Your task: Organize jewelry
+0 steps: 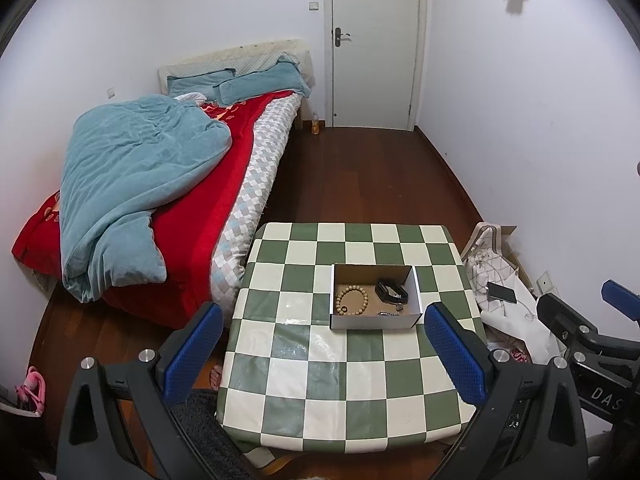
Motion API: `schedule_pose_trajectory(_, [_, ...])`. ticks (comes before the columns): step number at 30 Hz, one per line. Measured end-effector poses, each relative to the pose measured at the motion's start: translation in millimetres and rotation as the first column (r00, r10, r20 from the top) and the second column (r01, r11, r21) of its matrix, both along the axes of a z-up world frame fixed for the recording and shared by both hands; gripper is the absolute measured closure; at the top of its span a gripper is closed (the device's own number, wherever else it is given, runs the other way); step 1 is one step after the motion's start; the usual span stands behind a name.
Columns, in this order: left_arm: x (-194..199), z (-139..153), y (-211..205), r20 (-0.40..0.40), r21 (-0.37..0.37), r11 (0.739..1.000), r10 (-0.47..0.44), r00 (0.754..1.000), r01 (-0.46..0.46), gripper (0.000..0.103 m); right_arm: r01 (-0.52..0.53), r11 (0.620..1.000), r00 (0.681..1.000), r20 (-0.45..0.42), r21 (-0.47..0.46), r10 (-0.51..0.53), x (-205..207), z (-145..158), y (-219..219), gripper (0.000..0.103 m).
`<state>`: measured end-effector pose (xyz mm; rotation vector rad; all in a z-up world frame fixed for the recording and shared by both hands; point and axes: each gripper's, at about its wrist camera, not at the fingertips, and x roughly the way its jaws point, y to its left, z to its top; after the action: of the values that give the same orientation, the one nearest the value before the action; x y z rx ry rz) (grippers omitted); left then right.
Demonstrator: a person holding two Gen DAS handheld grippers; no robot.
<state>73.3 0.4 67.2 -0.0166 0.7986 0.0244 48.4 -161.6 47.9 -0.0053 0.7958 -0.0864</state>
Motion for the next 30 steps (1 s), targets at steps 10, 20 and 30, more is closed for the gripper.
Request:
schedule_pose_trajectory(10, [0.1, 0.4, -4.5, 0.003, 0.013, 1.000, -0.003, 1.000, 0.003, 0.000, -0.006, 1.000, 1.000, 0.004, 0.013, 0.006, -4.0, -0.5, -2.1, 0.000])
schedule_pose_trajectory(20, [0.8, 1.5, -6.7, 0.008, 0.012, 1.000, -0.004, 1.000, 0.003, 0.000, -0.005, 1.000, 1.000, 0.006, 0.012, 0.005, -4.5, 0.3, -4.5, 0.000])
schedule_pose_trajectory(30, [2.3, 7.5, -14.0, 0.019, 0.007, 1.000, -0.004, 1.000, 0.004, 0.000, -0.003, 1.000, 1.000, 0.011, 0.010, 0.003, -4.4, 3.0, -4.8, 0.000])
